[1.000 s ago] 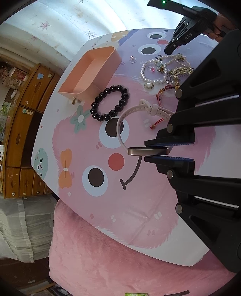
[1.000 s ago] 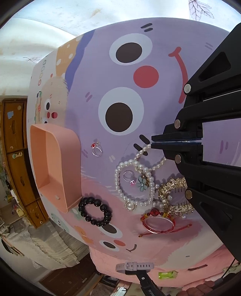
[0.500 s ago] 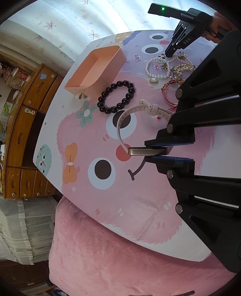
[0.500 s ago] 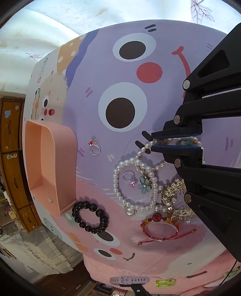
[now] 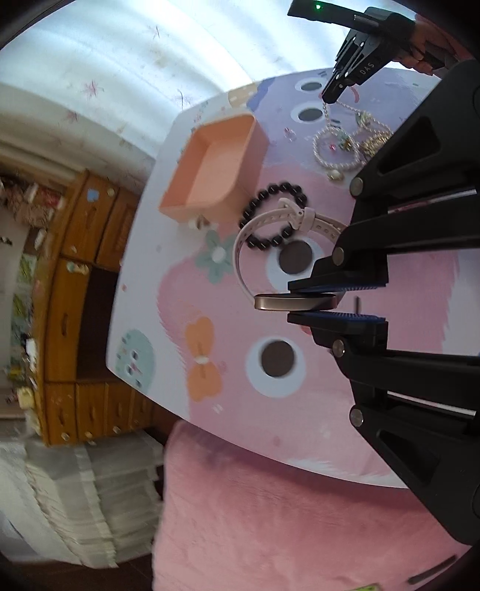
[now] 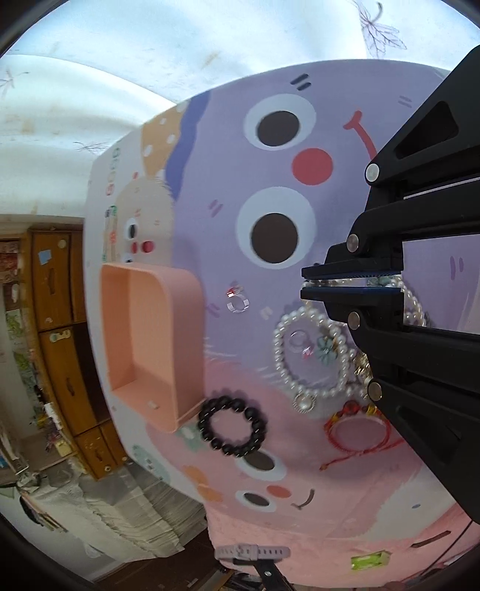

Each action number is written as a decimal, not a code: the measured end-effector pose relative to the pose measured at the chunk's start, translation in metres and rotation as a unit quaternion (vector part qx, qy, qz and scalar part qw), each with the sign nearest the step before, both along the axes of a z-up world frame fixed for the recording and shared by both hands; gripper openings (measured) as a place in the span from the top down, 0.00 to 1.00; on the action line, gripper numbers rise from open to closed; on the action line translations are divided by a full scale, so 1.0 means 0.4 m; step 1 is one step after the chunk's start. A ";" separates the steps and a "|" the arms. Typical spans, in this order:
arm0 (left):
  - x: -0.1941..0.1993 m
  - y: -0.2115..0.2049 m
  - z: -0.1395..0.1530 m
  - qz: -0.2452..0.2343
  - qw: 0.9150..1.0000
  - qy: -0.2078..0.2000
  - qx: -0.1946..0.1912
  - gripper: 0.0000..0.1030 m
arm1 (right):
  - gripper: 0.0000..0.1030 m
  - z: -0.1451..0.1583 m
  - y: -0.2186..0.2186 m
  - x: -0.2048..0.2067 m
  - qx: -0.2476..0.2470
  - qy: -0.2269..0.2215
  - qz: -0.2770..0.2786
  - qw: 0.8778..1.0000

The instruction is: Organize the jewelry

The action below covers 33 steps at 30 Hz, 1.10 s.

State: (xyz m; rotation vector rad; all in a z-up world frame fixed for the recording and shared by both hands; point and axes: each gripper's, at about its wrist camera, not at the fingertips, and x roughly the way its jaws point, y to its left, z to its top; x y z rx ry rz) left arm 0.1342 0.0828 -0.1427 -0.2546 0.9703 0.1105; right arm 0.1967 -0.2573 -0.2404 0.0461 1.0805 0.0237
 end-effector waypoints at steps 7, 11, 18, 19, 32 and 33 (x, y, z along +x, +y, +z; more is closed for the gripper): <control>0.095 -0.038 0.083 -0.077 0.996 -0.047 0.001 0.93 | 0.97 0.162 0.014 0.012 0.001 -0.063 -0.005 0.998; 0.146 -0.066 0.134 -0.117 0.991 -0.069 -0.005 0.93 | 0.97 0.252 0.024 0.020 0.009 -0.097 -0.004 0.995; 0.196 -0.093 0.247 -0.138 0.984 -0.110 -0.035 0.93 | 0.97 0.400 0.046 0.045 0.016 -0.147 0.013 0.989; 0.201 -0.099 0.261 -0.141 0.983 -0.113 -0.034 0.93 | 0.97 0.418 0.051 0.047 0.016 -0.155 0.018 0.988; 0.230 -0.166 0.310 -0.165 0.978 -0.122 -0.028 0.93 | 0.99 0.474 0.071 0.100 0.050 -0.115 0.044 0.991; 0.231 -0.171 0.299 -0.166 0.979 -0.114 -0.027 0.93 | 0.99 0.432 0.068 0.109 0.056 -0.081 0.042 0.994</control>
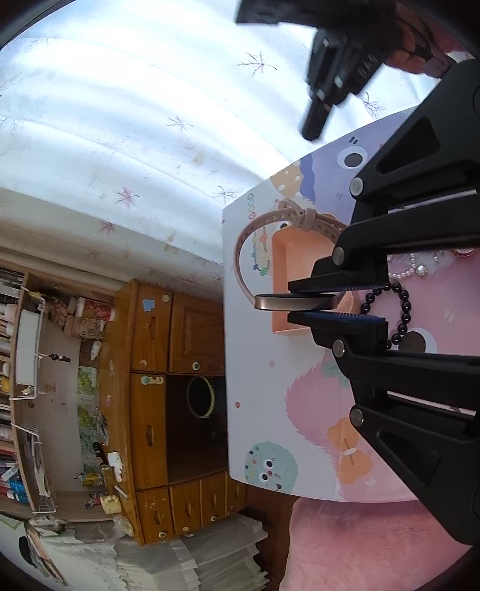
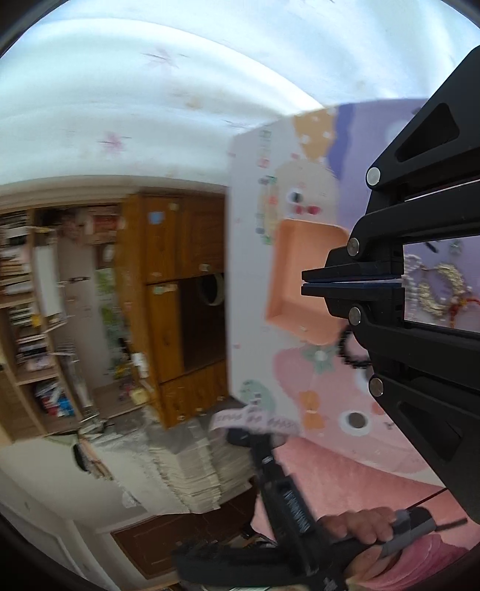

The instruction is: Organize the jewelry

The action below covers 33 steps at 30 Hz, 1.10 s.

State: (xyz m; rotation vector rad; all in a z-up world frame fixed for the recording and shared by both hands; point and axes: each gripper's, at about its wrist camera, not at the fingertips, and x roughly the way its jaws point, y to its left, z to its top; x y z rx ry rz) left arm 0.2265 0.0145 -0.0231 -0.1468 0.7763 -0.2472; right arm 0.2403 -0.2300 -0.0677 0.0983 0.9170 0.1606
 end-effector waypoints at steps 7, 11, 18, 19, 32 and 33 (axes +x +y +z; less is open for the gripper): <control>0.001 -0.014 -0.097 -0.002 0.999 0.043 0.018 0.93 | 0.76 -0.261 0.007 0.009 0.006 0.133 0.012 0.991; 0.011 -0.010 -0.135 0.001 0.998 0.057 0.021 0.93 | 0.68 -0.327 0.004 0.011 -0.008 0.147 0.010 0.989; 0.036 -0.009 -0.165 0.006 0.998 0.067 0.020 0.93 | 0.67 -0.401 -0.009 0.044 -0.008 0.150 0.017 0.988; 0.038 -0.013 -0.162 0.006 0.997 0.068 0.020 0.93 | 0.69 -0.407 -0.012 0.044 -0.003 0.149 0.020 0.989; 0.074 -0.026 -0.179 -0.009 0.997 0.080 0.019 0.93 | 0.96 -0.379 -0.058 0.062 0.068 0.130 0.001 0.989; 0.075 -0.026 -0.179 -0.011 0.997 0.080 0.019 0.93 | 0.96 -0.360 -0.058 0.054 0.075 0.124 -0.001 0.989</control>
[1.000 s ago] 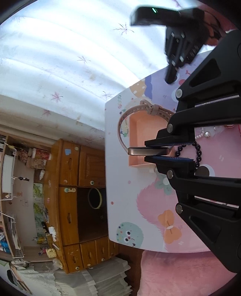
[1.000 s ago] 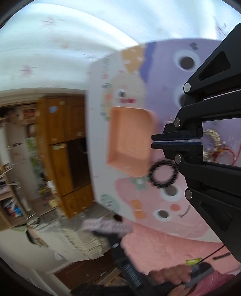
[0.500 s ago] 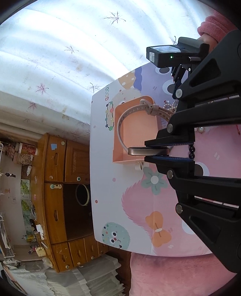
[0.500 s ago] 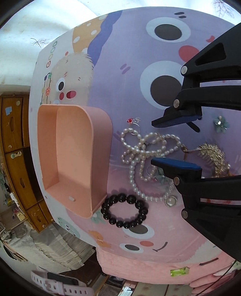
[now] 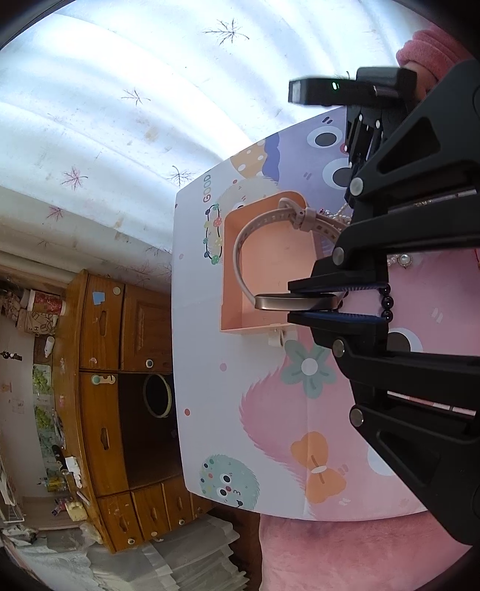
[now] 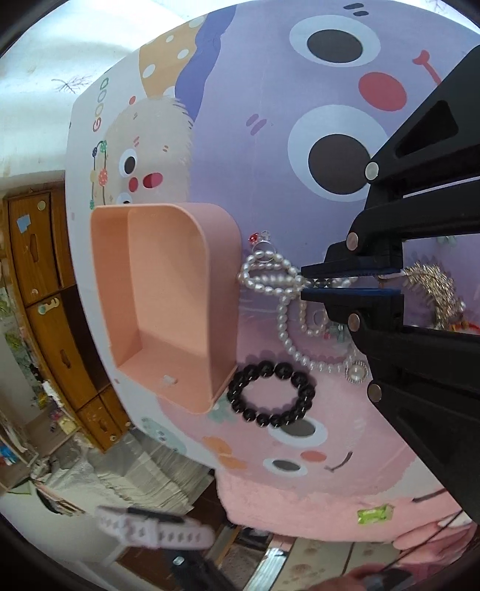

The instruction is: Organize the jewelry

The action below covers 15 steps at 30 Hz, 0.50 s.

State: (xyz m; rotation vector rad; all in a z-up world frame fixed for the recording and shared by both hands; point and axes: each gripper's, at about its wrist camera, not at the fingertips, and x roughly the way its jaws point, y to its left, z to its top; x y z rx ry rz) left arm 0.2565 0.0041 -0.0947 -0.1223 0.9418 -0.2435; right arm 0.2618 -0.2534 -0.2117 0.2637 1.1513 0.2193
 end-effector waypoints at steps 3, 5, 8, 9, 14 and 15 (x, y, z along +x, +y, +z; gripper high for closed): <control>0.005 0.003 -0.002 -0.008 1.000 -0.001 -0.001 0.93 | 0.96 0.061 0.001 -0.030 0.015 -0.020 -0.004 1.000; 0.007 0.004 -0.002 -0.012 1.000 -0.002 -0.002 0.93 | 0.96 0.101 0.005 -0.043 0.018 -0.033 -0.010 0.999; 0.009 0.011 -0.002 -0.017 1.000 -0.004 -0.005 0.93 | 0.96 0.156 0.007 -0.050 0.012 -0.053 -0.015 0.998; 0.009 0.014 -0.003 -0.020 1.000 -0.003 -0.006 0.93 | 0.96 0.165 0.011 -0.049 -0.001 -0.055 -0.015 0.998; -0.001 0.030 -0.003 -0.036 0.999 -0.007 -0.008 0.93 | 0.96 0.194 0.012 -0.044 -0.022 -0.076 -0.044 0.996; -0.005 0.035 -0.003 -0.041 0.999 -0.009 -0.007 0.93 | 0.96 0.209 0.013 -0.049 -0.027 -0.089 -0.047 0.995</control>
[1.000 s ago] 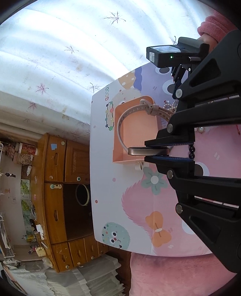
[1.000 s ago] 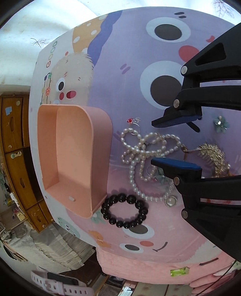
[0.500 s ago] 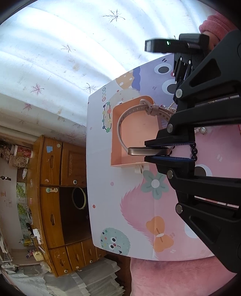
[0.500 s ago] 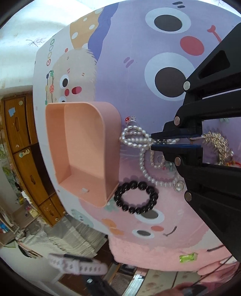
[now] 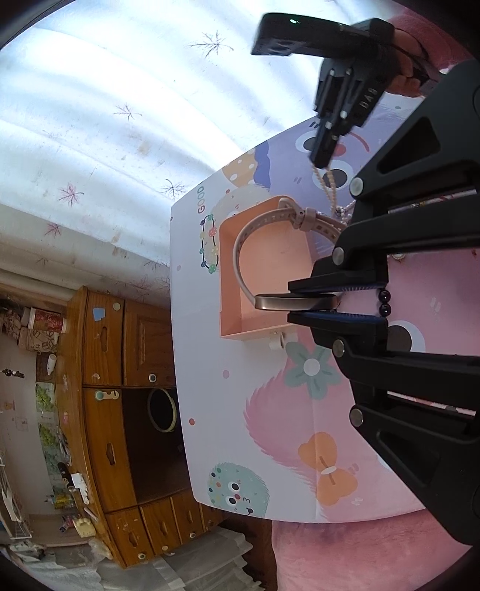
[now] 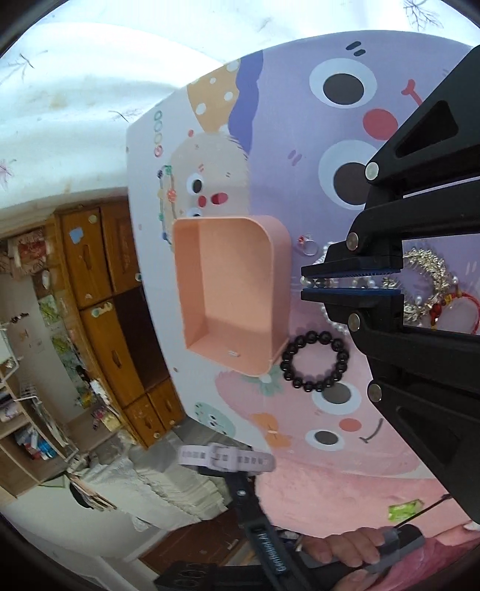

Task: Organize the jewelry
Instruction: 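Lower the watch into the pink tray and open the left tool while the right tool drops the pearls in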

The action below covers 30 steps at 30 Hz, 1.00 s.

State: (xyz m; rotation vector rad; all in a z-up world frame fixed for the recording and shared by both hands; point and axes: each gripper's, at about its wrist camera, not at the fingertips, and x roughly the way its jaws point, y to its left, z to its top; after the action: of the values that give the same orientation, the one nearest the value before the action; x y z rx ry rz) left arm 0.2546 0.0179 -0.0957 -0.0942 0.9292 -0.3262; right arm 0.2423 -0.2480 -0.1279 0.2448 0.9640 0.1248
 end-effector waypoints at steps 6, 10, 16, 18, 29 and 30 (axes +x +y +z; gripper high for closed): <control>-0.010 0.026 0.002 -0.011 1.000 0.002 -0.003 0.93 | 0.96 0.170 0.014 -0.031 -0.016 -0.085 -0.032 0.996; -0.012 0.028 0.019 -0.020 1.000 -0.006 -0.010 0.93 | 0.96 0.276 0.018 -0.037 -0.025 -0.125 -0.037 0.991; 0.004 0.004 0.043 -0.032 0.999 -0.019 -0.005 0.93 | 0.96 0.387 0.035 -0.009 -0.030 -0.156 -0.016 0.987; 0.016 -0.004 0.050 -0.031 0.999 -0.023 -0.009 0.93 | 0.96 0.417 0.038 0.006 -0.031 -0.166 -0.008 0.986; 0.102 -0.079 0.019 -0.024 0.999 -0.016 -0.015 0.93 | 0.96 0.441 0.055 0.120 0.001 -0.175 0.060 0.983; 0.114 -0.088 0.006 -0.019 1.000 -0.013 -0.012 0.93 | 0.96 0.424 0.057 0.134 0.003 -0.170 0.068 0.983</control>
State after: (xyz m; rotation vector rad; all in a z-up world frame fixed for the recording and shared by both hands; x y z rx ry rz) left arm 0.3001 -0.0174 -0.0934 -0.0946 0.9030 -0.3725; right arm 0.2958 -0.2251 0.0417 0.1568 0.6403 0.2859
